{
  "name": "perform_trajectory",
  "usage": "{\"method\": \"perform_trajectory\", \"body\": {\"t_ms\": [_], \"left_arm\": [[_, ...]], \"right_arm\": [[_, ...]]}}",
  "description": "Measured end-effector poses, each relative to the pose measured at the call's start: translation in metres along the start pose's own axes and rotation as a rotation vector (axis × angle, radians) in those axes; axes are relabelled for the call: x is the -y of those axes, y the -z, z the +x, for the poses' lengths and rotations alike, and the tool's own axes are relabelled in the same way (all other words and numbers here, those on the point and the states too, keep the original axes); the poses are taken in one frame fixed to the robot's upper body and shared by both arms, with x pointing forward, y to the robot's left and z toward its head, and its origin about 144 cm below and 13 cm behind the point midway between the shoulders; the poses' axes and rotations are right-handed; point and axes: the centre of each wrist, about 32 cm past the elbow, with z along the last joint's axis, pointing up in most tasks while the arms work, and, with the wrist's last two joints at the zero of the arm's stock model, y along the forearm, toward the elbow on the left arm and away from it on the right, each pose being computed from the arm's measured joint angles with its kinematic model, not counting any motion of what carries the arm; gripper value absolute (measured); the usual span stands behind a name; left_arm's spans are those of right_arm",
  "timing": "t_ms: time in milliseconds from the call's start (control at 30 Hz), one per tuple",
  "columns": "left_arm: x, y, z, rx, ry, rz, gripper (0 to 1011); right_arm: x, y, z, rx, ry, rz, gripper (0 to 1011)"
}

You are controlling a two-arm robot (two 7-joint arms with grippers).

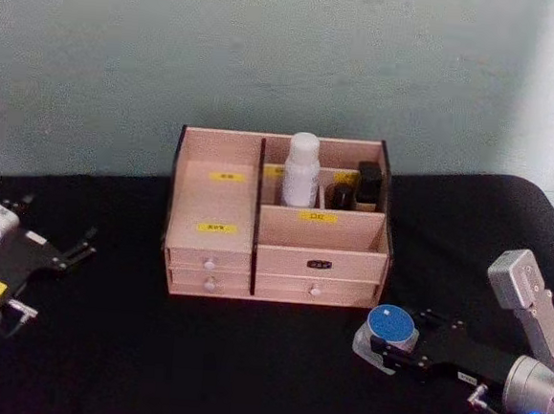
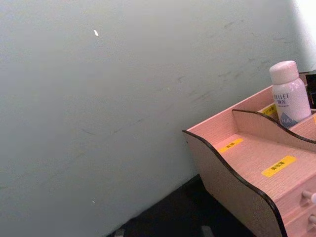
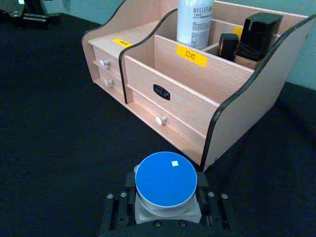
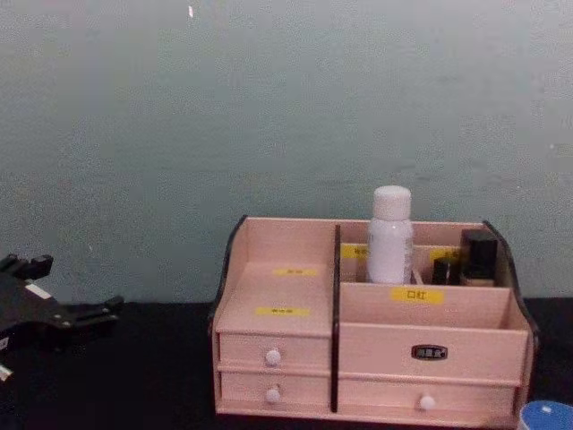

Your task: Pick up the facial cleanser and watermelon frost from the table and place them into the tiered storage box.

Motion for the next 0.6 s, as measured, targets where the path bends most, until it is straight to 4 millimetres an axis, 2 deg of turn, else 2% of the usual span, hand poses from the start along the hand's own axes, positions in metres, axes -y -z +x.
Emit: {"method": "perform_trajectory", "body": {"t_ms": [600], "left_arm": [[0.0,0.0,0.0,0.0,0.0,0.0,1002]], "right_arm": [[0.0,0.0001,0.0,0.0,0.0,0.0,710]]}}
